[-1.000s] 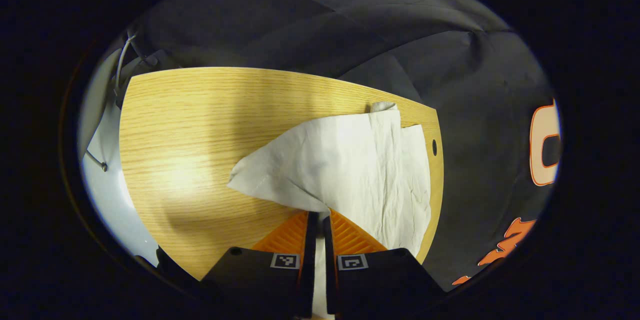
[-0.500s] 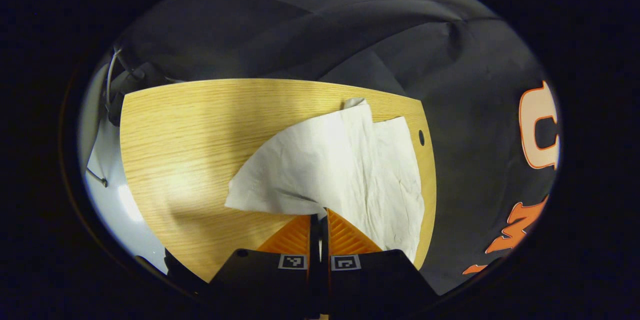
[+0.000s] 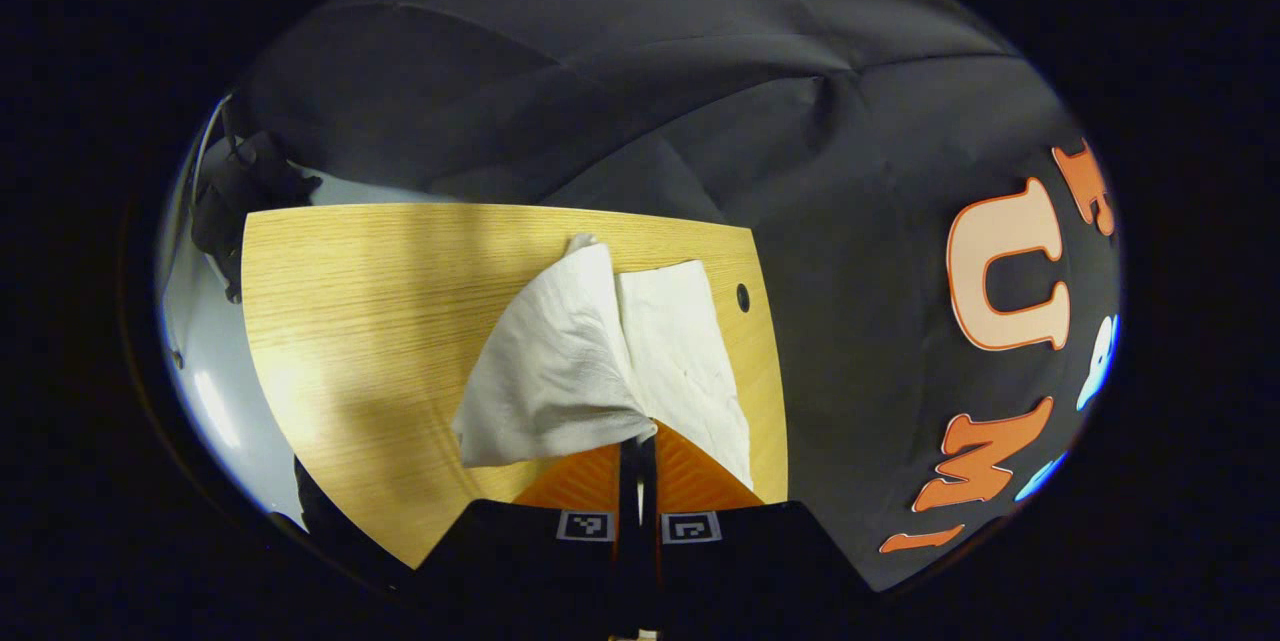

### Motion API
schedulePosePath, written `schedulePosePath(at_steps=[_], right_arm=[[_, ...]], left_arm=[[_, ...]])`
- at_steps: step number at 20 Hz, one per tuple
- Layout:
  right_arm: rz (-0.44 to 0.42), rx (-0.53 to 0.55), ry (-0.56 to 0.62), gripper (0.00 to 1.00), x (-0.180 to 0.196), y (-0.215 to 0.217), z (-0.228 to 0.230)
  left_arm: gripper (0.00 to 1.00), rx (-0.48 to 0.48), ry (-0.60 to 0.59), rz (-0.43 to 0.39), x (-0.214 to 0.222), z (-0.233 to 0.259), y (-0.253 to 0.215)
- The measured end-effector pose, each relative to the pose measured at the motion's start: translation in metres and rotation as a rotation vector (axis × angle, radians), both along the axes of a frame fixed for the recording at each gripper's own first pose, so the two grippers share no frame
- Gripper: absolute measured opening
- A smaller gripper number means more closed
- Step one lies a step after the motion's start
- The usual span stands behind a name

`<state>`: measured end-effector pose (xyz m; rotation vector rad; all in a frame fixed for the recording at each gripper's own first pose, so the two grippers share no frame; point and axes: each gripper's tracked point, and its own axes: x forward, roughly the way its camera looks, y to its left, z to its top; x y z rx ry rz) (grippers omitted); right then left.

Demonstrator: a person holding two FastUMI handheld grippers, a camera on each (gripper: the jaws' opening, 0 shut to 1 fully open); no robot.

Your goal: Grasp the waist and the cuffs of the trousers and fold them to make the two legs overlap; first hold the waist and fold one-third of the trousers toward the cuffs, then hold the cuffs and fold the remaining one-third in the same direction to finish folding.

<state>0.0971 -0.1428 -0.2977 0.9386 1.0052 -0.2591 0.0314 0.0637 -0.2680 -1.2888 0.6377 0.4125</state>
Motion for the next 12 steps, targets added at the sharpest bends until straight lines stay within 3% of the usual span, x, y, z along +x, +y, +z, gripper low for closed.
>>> schedulePosePath(at_steps=[8,12], right_arm=[[0.012,0.009,0.017,0.03,0.049,0.019,0.041],[0.001,-0.013,0.058,0.04,0.09,0.026,0.038]], left_arm=[[0.03,0.009,-0.028,-0.01,0.077,0.03,0.014],[0.04,0.004,0.025,-0.033,0.125,0.01,0.02]])
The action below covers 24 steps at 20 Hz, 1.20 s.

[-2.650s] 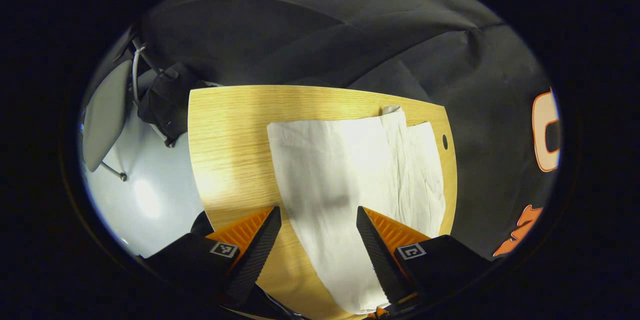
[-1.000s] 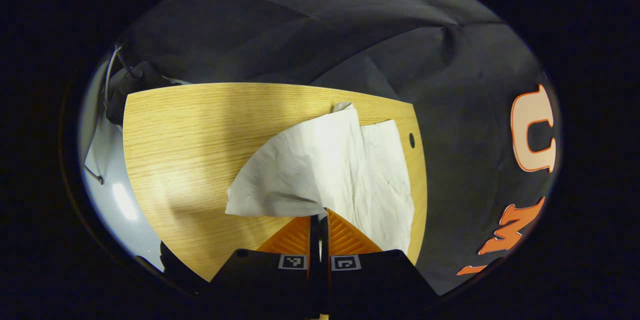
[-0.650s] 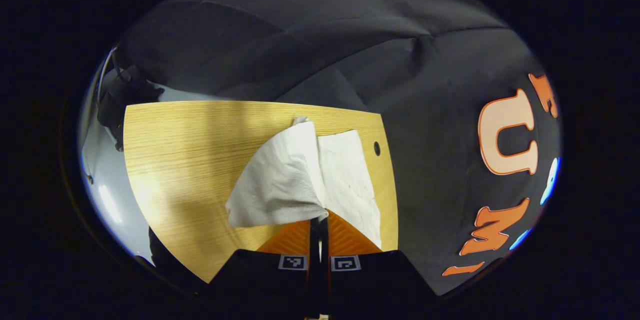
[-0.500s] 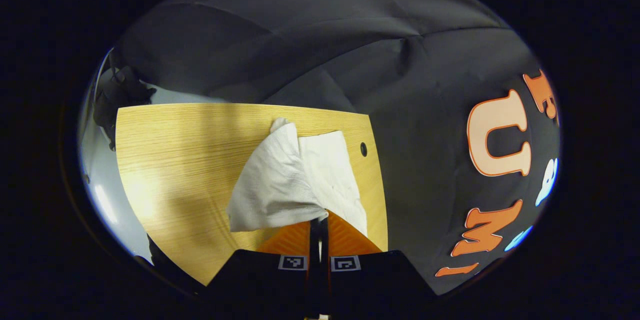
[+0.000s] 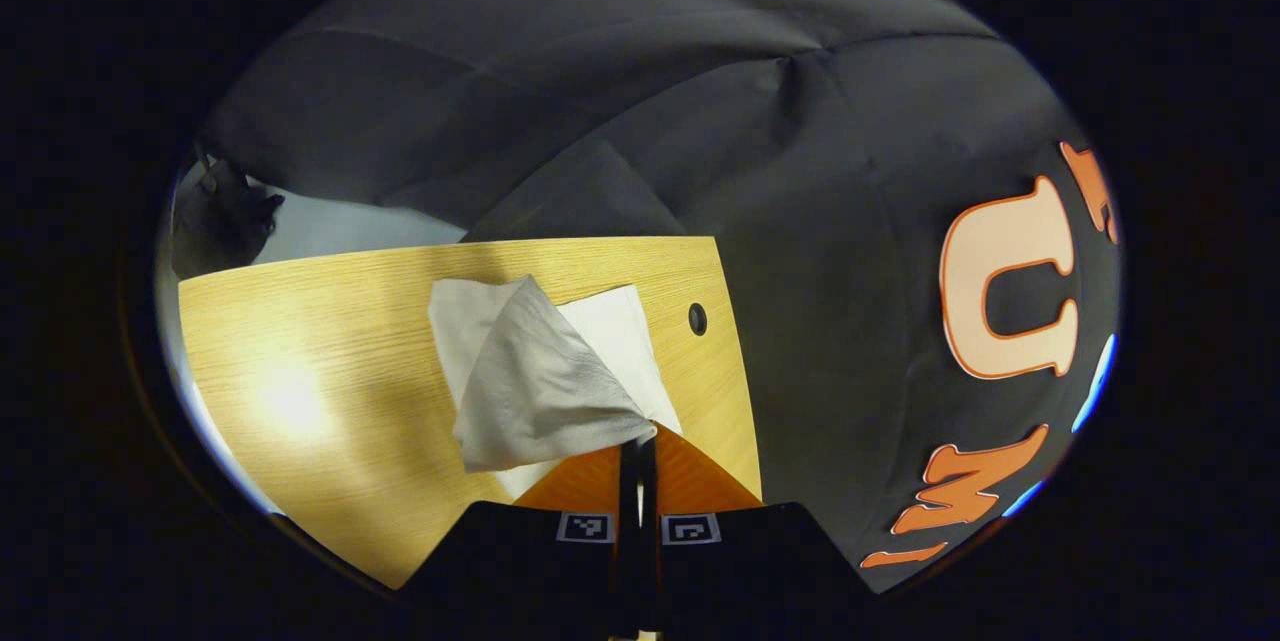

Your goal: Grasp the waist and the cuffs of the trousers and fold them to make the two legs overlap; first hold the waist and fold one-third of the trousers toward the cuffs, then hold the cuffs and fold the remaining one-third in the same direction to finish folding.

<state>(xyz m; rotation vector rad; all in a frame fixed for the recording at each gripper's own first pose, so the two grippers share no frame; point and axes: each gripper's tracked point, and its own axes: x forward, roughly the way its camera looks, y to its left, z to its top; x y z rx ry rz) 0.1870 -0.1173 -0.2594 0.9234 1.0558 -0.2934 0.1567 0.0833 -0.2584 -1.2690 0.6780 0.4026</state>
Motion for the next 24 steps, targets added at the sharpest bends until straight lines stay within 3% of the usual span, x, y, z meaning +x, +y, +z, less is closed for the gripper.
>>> schedulePosePath(at_steps=[10,12,14,15,18,19,23,24], right_arm=[[0.066,-0.127,0.136,0.03,0.091,0.015,-0.038],[0.079,-0.123,0.14,0.08,0.105,0.015,-0.047],[0.085,-0.124,0.139,0.17,0.11,0.014,-0.05],[0.085,-0.12,0.143,0.28,0.112,0.018,-0.05],[0.123,-0.125,0.125,0.75,0.113,0.027,-0.054],[0.144,-0.14,0.114,0.99,0.113,0.026,-0.052],[0.203,-0.207,0.062,0.98,0.127,0.027,-0.029],[0.205,-0.208,0.053,0.98,0.132,0.029,-0.022]], left_arm=[[0.05,0.05,0.182,-0.094,0.078,-0.09,-0.007],[0.03,0.055,0.198,-0.113,0.084,-0.098,-0.008],[0.03,0.056,0.238,-0.16,0.09,-0.115,-0.011],[0.03,0.059,0.264,-0.178,0.093,-0.124,-0.012],[0.06,0.057,0.267,-0.192,0.101,-0.133,-0.021],[0.25,0.054,0.249,-0.191,0.106,-0.131,-0.024],[0.99,0.16,0.226,-0.233,0.116,-0.115,-0.021],[0.99,0.188,0.208,-0.242,0.12,-0.109,-0.021]])
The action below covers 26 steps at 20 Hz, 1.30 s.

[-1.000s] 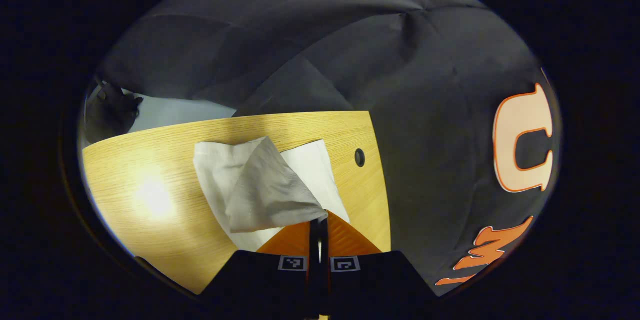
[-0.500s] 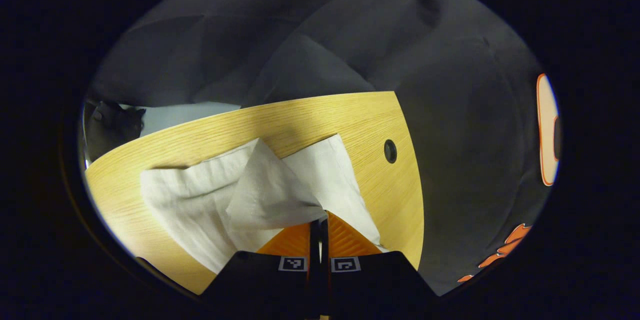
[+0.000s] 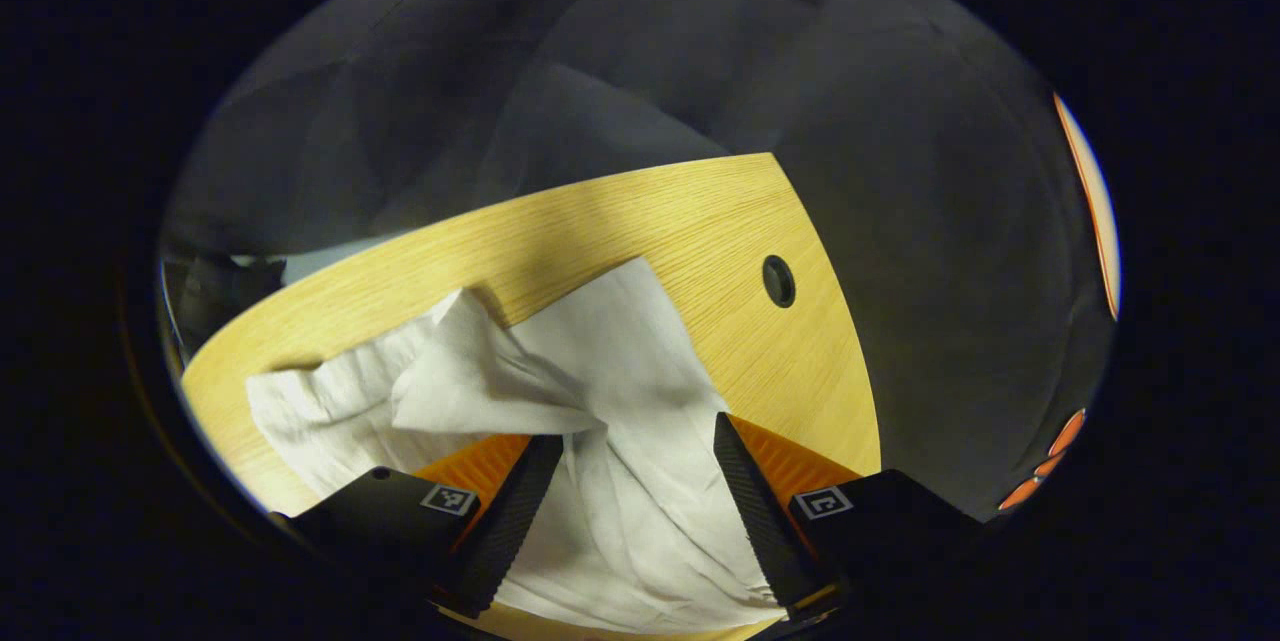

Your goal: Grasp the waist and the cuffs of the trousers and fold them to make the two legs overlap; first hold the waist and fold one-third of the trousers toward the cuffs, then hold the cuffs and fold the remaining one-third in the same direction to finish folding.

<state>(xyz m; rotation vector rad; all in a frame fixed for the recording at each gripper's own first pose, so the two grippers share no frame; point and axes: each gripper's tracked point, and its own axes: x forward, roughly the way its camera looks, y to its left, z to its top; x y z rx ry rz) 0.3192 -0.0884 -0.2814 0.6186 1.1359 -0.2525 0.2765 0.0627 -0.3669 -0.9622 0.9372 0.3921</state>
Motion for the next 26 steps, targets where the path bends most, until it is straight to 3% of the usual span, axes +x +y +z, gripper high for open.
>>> schedulePosePath(at_steps=[8,11,12,16,18,20,23,24,26], right_arm=[[0.094,-0.079,-0.023,0.98,0.018,0.002,0.03],[0.121,-0.072,0.009,0.98,0.024,0.002,0.029],[0.119,-0.054,0.034,0.98,0.025,0.004,0.028],[0.06,0.123,0.104,0.99,0.025,0.021,0.032],[0.157,0.12,0.145,0.98,0.003,0.023,0.033],[0.242,0.079,0.168,0.98,-0.018,0.021,0.035],[0.352,-0.085,0.129,0.98,-0.041,-0.015,0.041],[0.371,-0.135,0.079,0.99,-0.046,-0.029,0.049],[0.352,-0.152,-0.029,0.99,-0.056,-0.041,0.064]], left_arm=[[0.99,0.179,-0.171,-0.092,0.045,0.075,0.015],[1.0,0.177,-0.212,-0.115,0.047,0.093,0.009],[0.96,0.177,-0.222,-0.123,0.046,0.097,0.005],[0.99,0.183,-0.318,-0.134,0.046,0.128,-0.004],[0.99,0.259,-0.361,-0.166,0.042,0.146,0.0],[0.99,0.324,-0.403,-0.21,0.033,0.171,-0.004],[0.99,0.412,-0.468,-0.267,0.018,0.201,-0.02],[0.95,0.457,-0.492,-0.286,0.014,0.211,-0.024],[0.99,0.547,-0.548,-0.321,0.003,0.231,-0.036]])
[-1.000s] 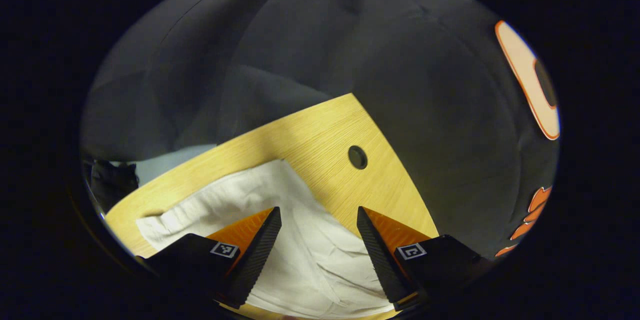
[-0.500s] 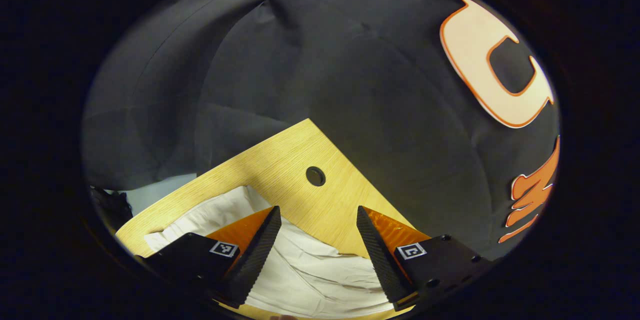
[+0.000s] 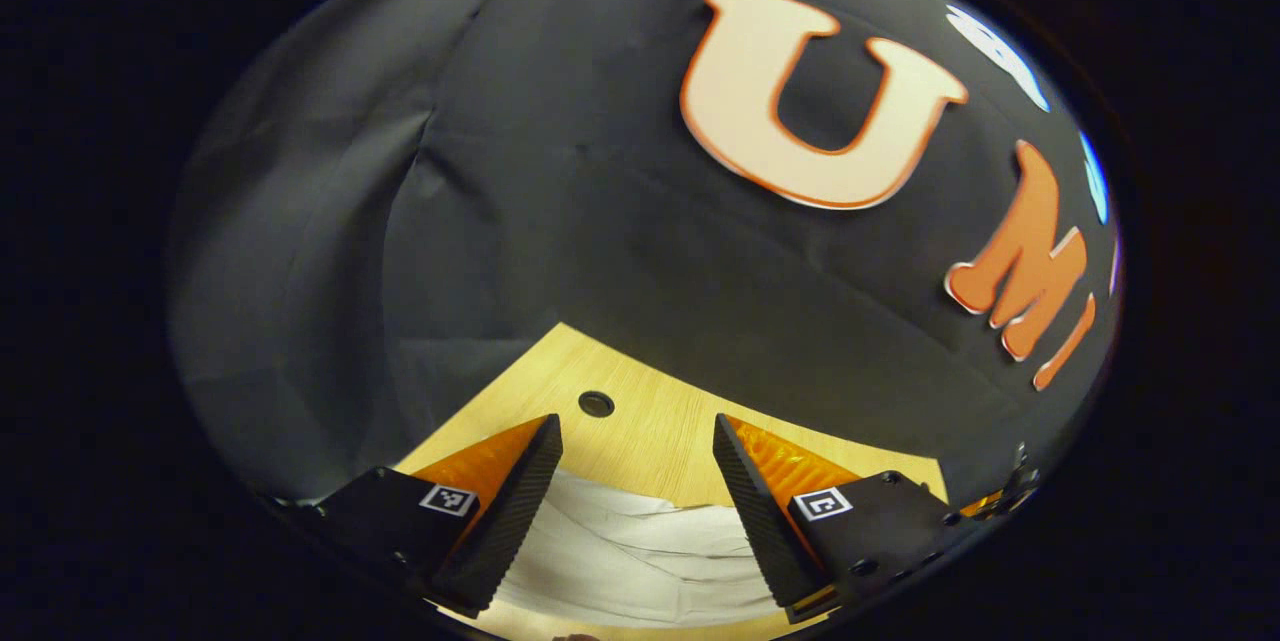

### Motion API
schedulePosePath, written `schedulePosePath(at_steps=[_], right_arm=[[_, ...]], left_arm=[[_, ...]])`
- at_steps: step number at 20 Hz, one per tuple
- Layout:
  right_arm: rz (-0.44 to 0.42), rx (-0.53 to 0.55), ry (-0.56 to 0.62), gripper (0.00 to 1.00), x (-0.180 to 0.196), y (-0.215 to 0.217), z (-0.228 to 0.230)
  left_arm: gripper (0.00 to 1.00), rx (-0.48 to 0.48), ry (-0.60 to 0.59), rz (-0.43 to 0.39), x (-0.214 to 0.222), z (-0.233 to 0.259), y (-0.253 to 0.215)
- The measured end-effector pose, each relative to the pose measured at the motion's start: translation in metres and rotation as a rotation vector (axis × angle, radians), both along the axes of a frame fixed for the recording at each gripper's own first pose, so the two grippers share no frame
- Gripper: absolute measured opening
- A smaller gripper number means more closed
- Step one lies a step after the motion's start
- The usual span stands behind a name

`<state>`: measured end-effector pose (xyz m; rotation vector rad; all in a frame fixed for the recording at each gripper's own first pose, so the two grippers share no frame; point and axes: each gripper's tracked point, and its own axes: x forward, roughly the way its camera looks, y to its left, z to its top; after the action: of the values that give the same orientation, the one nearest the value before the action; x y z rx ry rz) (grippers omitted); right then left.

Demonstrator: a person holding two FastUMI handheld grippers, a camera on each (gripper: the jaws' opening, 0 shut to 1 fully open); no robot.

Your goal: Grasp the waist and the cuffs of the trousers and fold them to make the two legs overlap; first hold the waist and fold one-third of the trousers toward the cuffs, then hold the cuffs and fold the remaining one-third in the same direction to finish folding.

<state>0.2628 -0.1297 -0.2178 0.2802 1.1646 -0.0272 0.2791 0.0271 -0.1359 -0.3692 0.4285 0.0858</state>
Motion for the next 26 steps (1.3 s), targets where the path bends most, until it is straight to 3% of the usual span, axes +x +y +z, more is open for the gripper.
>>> schedulePosePath(at_steps=[1,3,7,9,11,14,20,23,26], right_arm=[[-0.021,0.017,-0.05,0.99,-0.007,-0.005,0.005],[-0.089,0.039,-0.139,0.99,-0.023,-0.027,0.013],[-0.202,-0.03,-0.245,0.99,-0.072,-0.083,0.0],[-0.239,-0.063,-0.282,0.99,-0.096,-0.102,-0.007],[-0.306,-0.028,-0.315,0.99,-0.105,-0.113,-0.014],[-0.388,0.094,-0.361,0.98,-0.088,-0.119,-0.022],[-0.446,0.241,-0.408,0.98,-0.018,-0.121,-0.037],[-0.48,0.253,-0.412,0.98,0.012,-0.125,-0.052],[-0.471,0.25,-0.395,0.98,0.024,-0.118,-0.064]], left_arm=[[0.96,0.039,-0.024,-0.009,-0.006,0.006,-0.005],[0.99,0.095,-0.071,-0.025,-0.019,0.016,-0.02],[0.99,0.197,-0.16,-0.02,-0.048,0.03,-0.042],[0.99,0.206,-0.18,-0.019,-0.06,0.03,-0.06],[0.98,0.192,-0.146,-0.064,-0.066,0.02,-0.078],[0.99,0.251,-0.149,-0.096,-0.062,0.024,-0.086],[0.99,0.276,-0.144,-0.12,-0.064,0.034,-0.099],[0.94,0.332,-0.158,-0.113,-0.063,0.042,-0.098],[0.98,0.344,-0.138,-0.109,-0.059,0.037,-0.096]])
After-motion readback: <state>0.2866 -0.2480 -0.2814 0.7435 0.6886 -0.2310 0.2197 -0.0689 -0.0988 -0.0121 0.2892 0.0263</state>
